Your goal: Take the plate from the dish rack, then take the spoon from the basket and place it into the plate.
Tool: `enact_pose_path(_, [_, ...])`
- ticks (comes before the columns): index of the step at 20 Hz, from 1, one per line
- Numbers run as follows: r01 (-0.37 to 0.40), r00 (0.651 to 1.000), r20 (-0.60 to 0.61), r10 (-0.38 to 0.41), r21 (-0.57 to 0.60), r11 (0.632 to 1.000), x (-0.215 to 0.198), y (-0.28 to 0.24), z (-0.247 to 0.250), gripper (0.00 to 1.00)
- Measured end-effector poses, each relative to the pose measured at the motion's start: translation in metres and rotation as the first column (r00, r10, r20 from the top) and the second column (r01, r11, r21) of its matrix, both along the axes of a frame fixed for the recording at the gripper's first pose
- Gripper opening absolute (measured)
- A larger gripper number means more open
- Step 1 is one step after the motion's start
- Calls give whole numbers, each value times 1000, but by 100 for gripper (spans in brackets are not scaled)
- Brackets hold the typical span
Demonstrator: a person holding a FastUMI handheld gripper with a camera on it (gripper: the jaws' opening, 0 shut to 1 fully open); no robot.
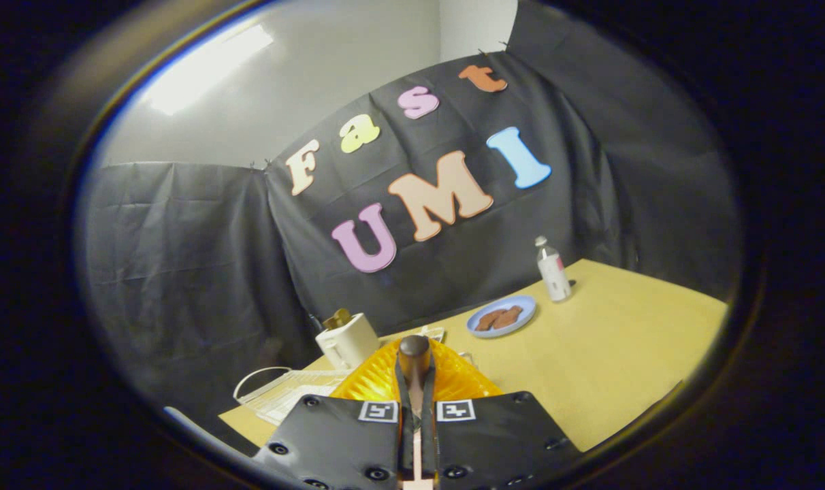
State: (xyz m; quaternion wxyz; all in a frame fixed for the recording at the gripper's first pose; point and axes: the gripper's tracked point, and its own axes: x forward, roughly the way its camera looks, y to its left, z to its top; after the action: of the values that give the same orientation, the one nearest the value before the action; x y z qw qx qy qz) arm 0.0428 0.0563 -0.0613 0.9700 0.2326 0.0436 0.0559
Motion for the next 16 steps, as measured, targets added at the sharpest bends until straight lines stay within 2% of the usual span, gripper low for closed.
enact_pose_path(3, [-76, 994, -73, 77, 25, 997, -11, 12, -34, 7])
enact_pose_path(7, [-100, 981, -154, 113, 89, 991, -13, 14, -79, 7])
enact_pose_path(11, [-86, 976, -184, 113, 148, 985, 0, 8, -99, 7])
enact_pose_path(16, [-69, 967, -228, 114, 199, 978, -9, -8, -112, 8])
